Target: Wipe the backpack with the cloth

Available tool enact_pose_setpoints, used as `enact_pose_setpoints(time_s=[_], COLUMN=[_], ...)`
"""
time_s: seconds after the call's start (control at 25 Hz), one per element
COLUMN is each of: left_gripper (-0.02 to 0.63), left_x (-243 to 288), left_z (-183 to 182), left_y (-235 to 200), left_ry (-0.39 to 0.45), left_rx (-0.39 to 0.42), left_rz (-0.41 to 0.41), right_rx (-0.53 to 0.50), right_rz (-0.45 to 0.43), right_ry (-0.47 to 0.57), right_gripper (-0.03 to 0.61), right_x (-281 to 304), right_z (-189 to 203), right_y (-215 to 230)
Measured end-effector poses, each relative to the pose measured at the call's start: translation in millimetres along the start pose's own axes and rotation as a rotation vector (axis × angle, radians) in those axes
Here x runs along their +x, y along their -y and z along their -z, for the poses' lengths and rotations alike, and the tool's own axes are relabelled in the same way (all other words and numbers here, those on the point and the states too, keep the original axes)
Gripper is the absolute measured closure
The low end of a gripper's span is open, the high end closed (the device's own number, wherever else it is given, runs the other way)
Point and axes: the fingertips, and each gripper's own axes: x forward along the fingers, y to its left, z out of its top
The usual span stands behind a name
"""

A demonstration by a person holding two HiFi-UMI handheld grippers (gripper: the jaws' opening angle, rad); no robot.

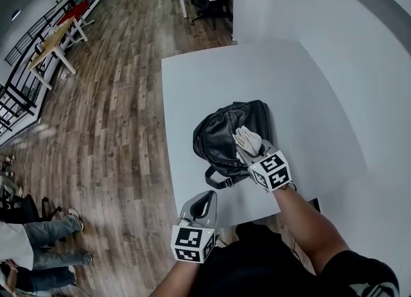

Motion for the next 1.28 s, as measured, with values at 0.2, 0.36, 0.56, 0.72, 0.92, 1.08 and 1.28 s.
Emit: enact_pose_setpoints(time_s=[0.2,0.36,0.56,0.72,0.92,1.08,1.28], left_gripper=[0.607,0.607,0.607,0.607,0.607,0.607,0.607], left_x=[1,2,4,4,-1,-5,-13], left_z=[-2,-2,-2,-5,-8,-8,-8], left_y=[9,16,22,26,29,31,30], left_ry=[0.003,0.002,0.008,0.012,0.022,0.029,0.042], left_rx=[0.014,0.023,0.036,0.034,0.038,0.041,0.043], left_rz=[0.013,0.031,0.047,0.059,0.069,0.076,0.079], right_rx=[-0.006,-0.002,0.002,-0.001,-0.003,-0.004,-0.013], right_rz=[0.024,0.051,0.091,0.127,0.173,0.202,0.232], right_ry=[0.013,0.026,0.043,0.051,0.06,0.066,0.068], right_gripper=[0.48,0.48,0.48,0.48,0.48,0.48,0.48], right_x=[-16,-27,-41,-53,-68,-77,-87], right_z=[-2,-4,-9,-11,-16,-18,-20], right_y=[7,16,29,40,51,56,55])
